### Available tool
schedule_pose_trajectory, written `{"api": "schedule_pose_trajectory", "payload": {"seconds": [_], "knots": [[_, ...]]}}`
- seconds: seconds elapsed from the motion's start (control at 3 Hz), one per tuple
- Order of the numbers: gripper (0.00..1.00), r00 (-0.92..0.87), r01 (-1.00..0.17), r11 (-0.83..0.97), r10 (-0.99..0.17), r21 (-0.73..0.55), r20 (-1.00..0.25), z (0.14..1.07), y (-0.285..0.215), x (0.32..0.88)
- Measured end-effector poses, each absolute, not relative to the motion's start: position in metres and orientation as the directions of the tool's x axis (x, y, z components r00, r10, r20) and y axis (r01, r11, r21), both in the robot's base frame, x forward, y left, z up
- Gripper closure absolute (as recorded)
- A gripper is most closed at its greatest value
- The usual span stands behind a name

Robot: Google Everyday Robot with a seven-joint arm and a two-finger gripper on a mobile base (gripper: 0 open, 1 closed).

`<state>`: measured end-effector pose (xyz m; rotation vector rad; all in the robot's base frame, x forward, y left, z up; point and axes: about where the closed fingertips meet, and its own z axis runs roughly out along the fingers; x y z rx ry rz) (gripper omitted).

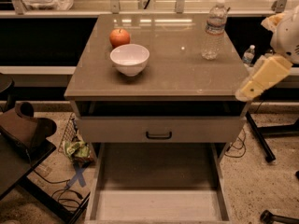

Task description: Place water bottle into middle drawer

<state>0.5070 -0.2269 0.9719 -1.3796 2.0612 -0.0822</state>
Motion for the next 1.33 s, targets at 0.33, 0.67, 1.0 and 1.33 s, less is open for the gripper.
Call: {"api": "schedule_pose_trajectory", "payload": {"seconds": [0.33,0.67,1.0,1.33], "knots": [[0.00,-0.251,-0.728,0.584,-0.714,-0.359,-0.653,0.961,-0.244,0.558],[0.00,-0.204,-0.651,0.692,-0.555,-0.311,-0.807,0.955,-0.258,0.611],[0.00,-0.077,-0.502,0.809,-0.393,-0.305,-0.916,0.968,-0.283,0.666],[0.00,-0.076,-0.506,0.812,-0.379,-0.292,-0.922,0.966,-0.280,0.670]]}}
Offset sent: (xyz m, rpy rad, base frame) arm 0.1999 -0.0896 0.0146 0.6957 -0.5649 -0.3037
